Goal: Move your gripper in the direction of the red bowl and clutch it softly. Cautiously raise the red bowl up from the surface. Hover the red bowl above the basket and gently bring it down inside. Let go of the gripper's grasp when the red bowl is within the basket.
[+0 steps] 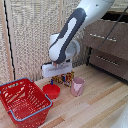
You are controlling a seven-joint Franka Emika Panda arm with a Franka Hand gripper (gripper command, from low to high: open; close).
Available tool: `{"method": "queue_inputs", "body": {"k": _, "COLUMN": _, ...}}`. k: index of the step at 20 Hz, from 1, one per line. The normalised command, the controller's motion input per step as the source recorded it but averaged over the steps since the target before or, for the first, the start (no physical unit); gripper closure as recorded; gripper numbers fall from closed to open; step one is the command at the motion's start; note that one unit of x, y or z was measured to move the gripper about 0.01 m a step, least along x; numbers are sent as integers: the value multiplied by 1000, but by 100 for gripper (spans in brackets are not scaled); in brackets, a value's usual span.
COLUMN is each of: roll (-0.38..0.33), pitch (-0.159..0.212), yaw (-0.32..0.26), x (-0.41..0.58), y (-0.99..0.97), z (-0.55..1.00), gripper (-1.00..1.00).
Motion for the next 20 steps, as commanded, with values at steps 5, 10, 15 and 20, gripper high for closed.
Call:
{"method": "queue_inputs", "body": {"k": 5, "roll": -53, "pitch": 14, "yaw": 0, "x": -39, "y": 237, "z": -345, "gripper": -100}}
{"method": "queue_inputs", "body": {"k": 10, "roll": -63, "pitch": 38, "yaw": 12, "x": 0, "y": 214, "z": -175, "gripper": 100}}
{"method": "queue_inputs", "body": {"k": 15, "roll": -13, "pitch": 45, "yaw": 13, "x": 0, "y": 65, "z": -93, "gripper": 100}}
{"method": "queue_inputs", "body": {"k": 20, "roll": -2, "pitch": 2, "yaw": 12, "x": 0, "y": 29, "z": -154, "gripper": 100}}
